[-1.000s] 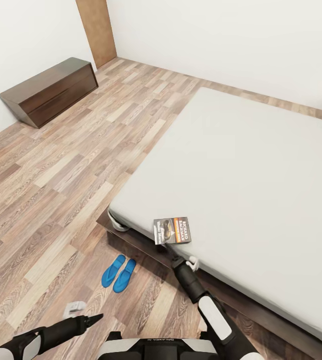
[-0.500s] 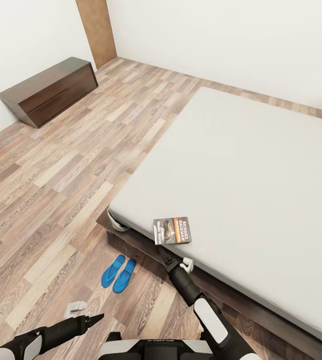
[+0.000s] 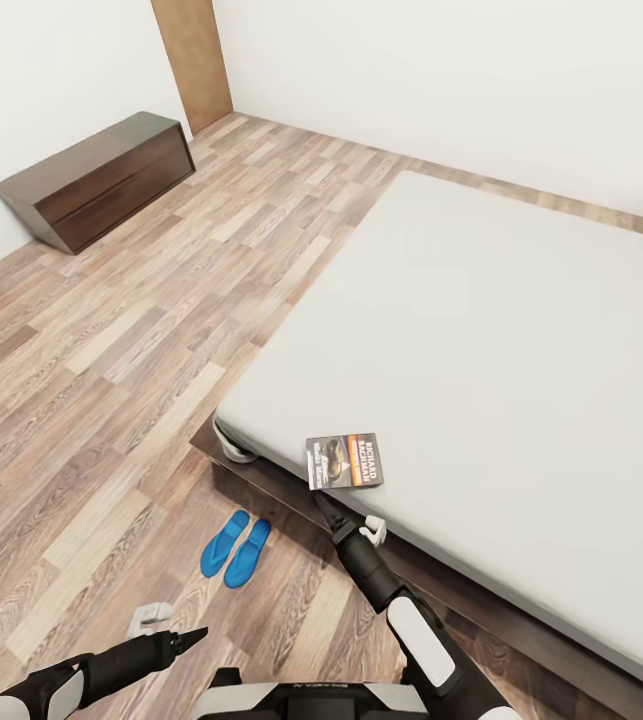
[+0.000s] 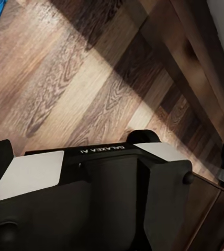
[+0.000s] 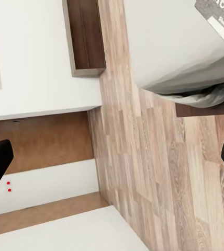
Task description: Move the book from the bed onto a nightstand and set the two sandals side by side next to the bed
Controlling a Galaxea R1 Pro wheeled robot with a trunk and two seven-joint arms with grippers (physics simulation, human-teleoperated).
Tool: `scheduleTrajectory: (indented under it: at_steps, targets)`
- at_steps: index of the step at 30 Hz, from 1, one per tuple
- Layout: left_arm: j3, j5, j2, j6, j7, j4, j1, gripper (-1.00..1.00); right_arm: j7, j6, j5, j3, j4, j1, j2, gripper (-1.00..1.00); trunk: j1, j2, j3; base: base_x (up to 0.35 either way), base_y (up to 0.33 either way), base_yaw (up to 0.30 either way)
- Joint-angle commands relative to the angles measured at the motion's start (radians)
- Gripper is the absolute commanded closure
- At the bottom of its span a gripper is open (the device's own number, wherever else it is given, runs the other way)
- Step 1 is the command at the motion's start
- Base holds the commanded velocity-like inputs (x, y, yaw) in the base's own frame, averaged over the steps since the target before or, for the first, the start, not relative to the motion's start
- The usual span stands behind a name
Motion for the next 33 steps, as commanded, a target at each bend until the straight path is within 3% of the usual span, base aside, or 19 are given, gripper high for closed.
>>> scheduleTrajectory:
  at_steps: [1,33]
  targets:
    - [-0.003,0.006,0.0,0.0,-0.003,0.001,0.0,-1.0,0.003,0.007,-0.01,0.001,0.0,0.0,0.0,-1.0,0.004,-0.008,-0.004,0.0,0.0,0.0]
    - [-0.003,0.006,-0.001,0.001,-0.003,0.001,0.0,-1.0,0.005,0.007,-0.012,-0.006,-0.003,0.001,0.0,-1.0,0.127,-0.232,-0.104,0.0,0.0,0.0]
